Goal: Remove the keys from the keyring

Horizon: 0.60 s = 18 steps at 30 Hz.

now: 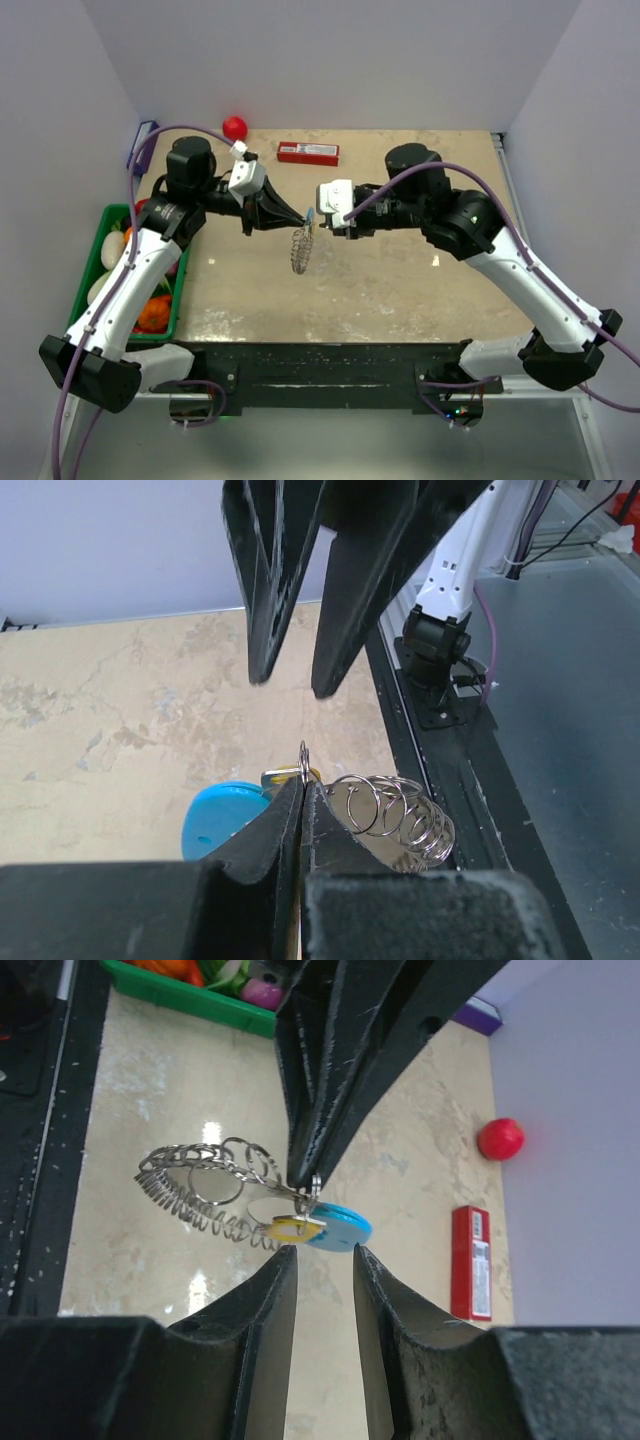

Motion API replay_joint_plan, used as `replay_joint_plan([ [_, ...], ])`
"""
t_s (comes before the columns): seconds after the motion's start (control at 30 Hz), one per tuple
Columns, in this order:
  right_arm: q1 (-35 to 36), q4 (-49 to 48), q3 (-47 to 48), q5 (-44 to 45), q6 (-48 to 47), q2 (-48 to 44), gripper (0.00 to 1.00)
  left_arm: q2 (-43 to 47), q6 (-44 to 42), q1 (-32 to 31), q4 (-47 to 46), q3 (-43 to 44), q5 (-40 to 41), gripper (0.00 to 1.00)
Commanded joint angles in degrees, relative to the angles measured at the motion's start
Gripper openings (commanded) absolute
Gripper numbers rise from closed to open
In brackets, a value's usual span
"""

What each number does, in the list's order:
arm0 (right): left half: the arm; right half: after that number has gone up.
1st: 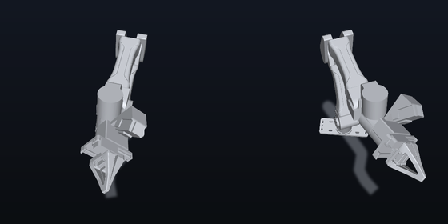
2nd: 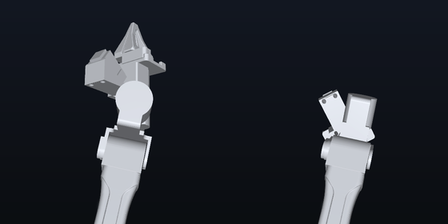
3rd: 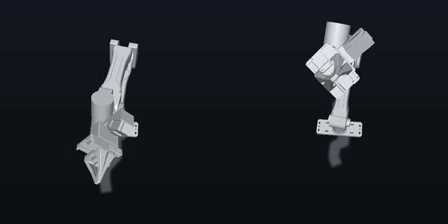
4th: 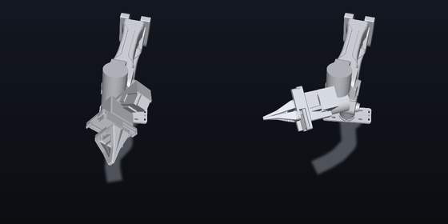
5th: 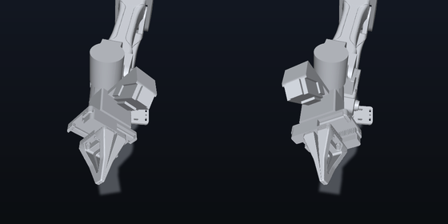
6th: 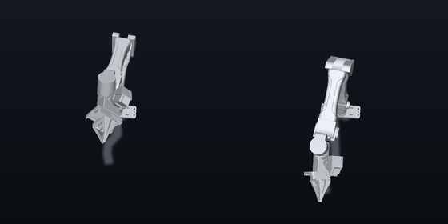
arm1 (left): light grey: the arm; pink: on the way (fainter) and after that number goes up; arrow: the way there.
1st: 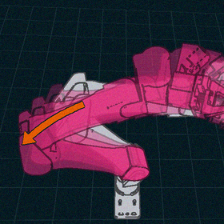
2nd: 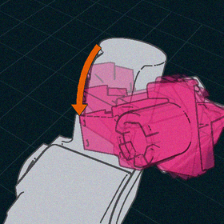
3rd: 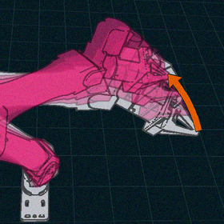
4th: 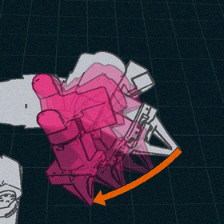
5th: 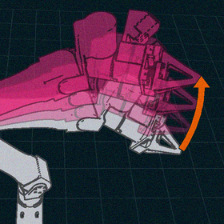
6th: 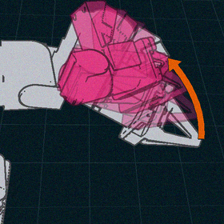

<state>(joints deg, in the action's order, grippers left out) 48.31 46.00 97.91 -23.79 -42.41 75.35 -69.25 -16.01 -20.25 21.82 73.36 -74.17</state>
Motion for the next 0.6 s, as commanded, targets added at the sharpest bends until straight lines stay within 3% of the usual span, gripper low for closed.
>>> replay_joint_plan([
  [0.0, -0.06, -3.10, -2.72, -4.77, 1.98, 0.50, 0.32, 1.14, 1.77, 0.48, -2.84, 3.28, -3.44, 0.00],
  [0.4, -0.06, -4.43, -1.76, -6.88, 3.74, 1.38, 0.21, 1.05, 1.42, 0.56, -3.10, 3.02, -3.08, 0.00],
  [0.57, -0.06, -4.34, -1.58, -7.06, 3.65, 1.64, 0.02, 1.23, 1.51, 0.56, -3.46, 2.40, -2.91, 0.00],
])
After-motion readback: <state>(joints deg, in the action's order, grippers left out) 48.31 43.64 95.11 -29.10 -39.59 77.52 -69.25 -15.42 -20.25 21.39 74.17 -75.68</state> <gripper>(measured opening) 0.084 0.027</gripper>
